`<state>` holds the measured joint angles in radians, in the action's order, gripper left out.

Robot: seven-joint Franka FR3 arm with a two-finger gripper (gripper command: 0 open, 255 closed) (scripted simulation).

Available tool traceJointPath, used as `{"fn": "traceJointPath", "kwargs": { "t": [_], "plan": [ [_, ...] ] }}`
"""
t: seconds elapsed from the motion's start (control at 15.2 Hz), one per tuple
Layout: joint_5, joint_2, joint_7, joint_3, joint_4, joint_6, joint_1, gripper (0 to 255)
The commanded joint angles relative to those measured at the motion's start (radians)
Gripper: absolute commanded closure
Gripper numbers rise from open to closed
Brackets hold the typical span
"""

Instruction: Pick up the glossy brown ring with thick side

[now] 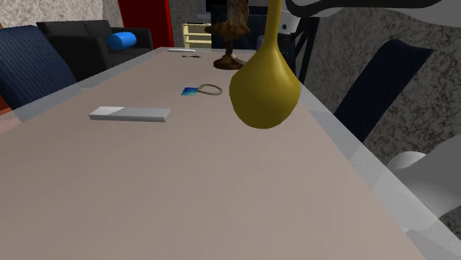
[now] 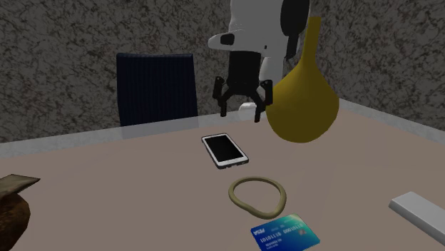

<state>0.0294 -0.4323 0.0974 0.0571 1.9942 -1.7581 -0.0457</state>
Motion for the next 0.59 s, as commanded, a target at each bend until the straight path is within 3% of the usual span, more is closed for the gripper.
{"fn": "traceJointPath", "kwargs": {
  "t": [0.0,0.53],
  "plan": [
    [0.007,0.071,0.017,0.017,-0.061,0.0,-0.008,0],
    [0.006,0.386,0.091,0.081,-0.387,0.049,-0.047,0]
  ]
}}
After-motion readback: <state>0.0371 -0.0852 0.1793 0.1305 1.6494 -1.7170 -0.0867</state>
